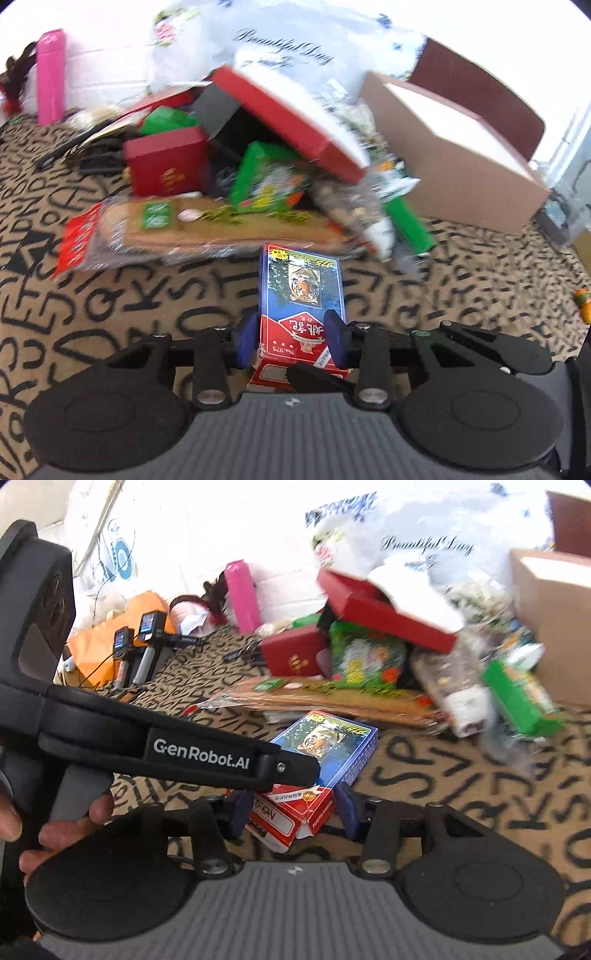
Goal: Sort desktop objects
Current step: 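Lift the card box with the left tool and carry it into the beige box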
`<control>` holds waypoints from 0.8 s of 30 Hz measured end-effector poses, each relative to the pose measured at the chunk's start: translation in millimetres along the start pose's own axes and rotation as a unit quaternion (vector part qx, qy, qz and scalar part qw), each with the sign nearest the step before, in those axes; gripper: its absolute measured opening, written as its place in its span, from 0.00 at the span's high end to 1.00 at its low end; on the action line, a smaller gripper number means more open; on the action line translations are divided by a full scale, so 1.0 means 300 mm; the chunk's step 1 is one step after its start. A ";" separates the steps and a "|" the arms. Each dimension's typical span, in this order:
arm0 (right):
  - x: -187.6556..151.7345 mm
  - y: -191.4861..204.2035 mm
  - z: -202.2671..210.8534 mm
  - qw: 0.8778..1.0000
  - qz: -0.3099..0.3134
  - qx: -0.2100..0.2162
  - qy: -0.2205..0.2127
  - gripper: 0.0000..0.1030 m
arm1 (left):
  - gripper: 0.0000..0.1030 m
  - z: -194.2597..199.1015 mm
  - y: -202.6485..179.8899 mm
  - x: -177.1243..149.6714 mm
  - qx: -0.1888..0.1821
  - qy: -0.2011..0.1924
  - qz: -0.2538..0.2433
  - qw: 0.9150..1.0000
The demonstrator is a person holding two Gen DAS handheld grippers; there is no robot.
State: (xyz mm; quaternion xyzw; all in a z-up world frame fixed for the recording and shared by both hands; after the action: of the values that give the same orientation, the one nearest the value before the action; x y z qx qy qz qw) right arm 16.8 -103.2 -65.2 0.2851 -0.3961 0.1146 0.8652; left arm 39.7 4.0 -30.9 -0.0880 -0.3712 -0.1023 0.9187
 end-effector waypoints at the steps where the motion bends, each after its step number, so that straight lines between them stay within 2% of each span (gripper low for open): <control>1: 0.003 -0.008 0.022 1.000 0.003 -0.005 -0.006 0.53 | 0.63 0.007 -0.021 0.012 -0.004 -0.005 -0.005 1.000; 7: 0.054 -0.069 0.181 0.997 0.007 -0.041 -0.065 0.53 | 0.63 0.051 -0.180 0.126 -0.028 -0.056 -0.053 0.997; 13: 0.184 -0.133 0.320 0.986 0.021 -0.084 -0.142 0.53 | 0.63 0.053 -0.307 0.318 -0.052 -0.117 -0.085 0.988; 19: 0.363 -0.243 0.372 0.971 0.038 -0.132 -0.195 0.53 | 0.63 -0.029 -0.403 0.525 -0.070 -0.156 -0.096 0.981; 24: 0.492 -0.390 0.349 0.967 0.028 -0.158 -0.199 0.53 | 0.63 -0.165 -0.457 0.661 -0.073 -0.158 -0.101 0.979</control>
State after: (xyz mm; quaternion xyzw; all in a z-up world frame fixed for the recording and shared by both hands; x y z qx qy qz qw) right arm 99.0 -263.2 53.4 0.1509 -0.5811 0.0164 0.7995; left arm 177.3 -164.2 84.6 -0.1317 -0.5106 -0.2062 0.8243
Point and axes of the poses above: each gripper's, at about its wrist camera, not at the fingertips, and z roughly against the way its jaws point, y to its left, x to its top, the point moved 2 cm from there along -z, roughly the way its jaws point, and after that the axes turned 10 degrees about -z, right-handed, at the moved point
